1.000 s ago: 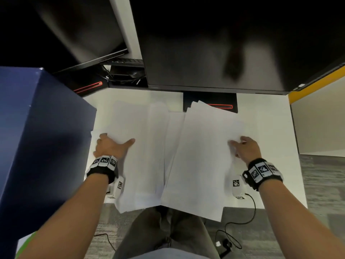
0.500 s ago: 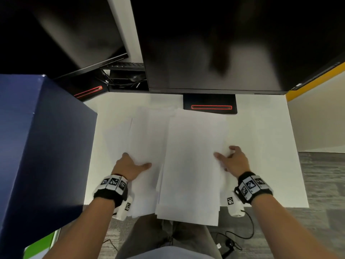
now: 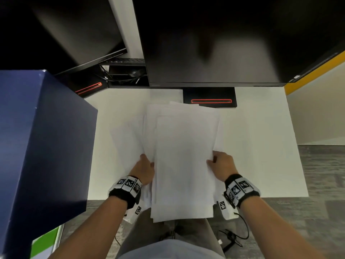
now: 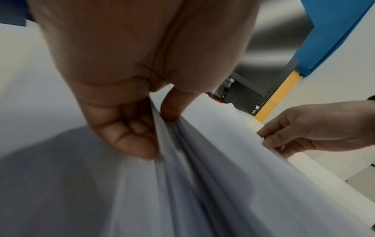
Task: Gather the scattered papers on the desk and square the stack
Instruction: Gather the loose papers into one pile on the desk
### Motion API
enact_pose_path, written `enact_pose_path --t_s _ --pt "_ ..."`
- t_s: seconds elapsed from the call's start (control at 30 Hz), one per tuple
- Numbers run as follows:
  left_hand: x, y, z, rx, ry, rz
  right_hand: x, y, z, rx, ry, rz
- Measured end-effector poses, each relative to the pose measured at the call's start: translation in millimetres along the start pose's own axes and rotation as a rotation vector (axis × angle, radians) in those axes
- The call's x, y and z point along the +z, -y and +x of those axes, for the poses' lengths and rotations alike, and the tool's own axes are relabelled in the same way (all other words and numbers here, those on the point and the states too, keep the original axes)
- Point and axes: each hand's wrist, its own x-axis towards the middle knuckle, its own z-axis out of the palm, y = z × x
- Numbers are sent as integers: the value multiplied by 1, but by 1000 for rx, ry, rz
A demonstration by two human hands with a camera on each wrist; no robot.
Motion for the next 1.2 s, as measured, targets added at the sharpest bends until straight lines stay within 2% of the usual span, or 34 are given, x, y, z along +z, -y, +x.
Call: enact_pose_path --t_s 0.1,0.2,0.3,0.4,0.5,0.6,0.67,0.8,0.87,0.93,0.97,1.03,1.13,1.2 --pt "-14 -4 7 -28 2 10 -3 4 6 71 -43 48" --pt "-44 -12 26 -55 -151 -28 -24 0 29 198 -189 177" --pt "-64 -41 48 -31 -278 -28 -37 17 59 132 -280 197" --pt "-64 -65 63 18 -256 12 -27 45 76 38 -228 106" --pt "-58 -70 71 90 -194 -45 -13 63 75 -5 -164 125" --pt "-66 -58 61 107 -221 -164 -11 56 68 -11 -203 238" --pt "-72 -38 56 73 -233 -187 -18 41 58 43 -222 263" --pt "-64 -3 48 37 -47 -193 -9 13 33 25 -151 89" --pt "-53 -1 46 74 -91 -159 10 11 20 0 -98 -43" --pt "-42 -8 42 102 -243 -117 20 17 9 -37 -78 -51" --pt "-40 -12 37 110 -310 -156 20 17 6 -36 -73 3" --pt "-37 -14 25 105 -362 -234 12 12 0 27 -90 156" --pt "-34 1 11 97 -257 -168 -1 -10 -14 102 -156 159" --pt "-27 18 0 100 -146 -13 2 -27 -25 177 -130 94"
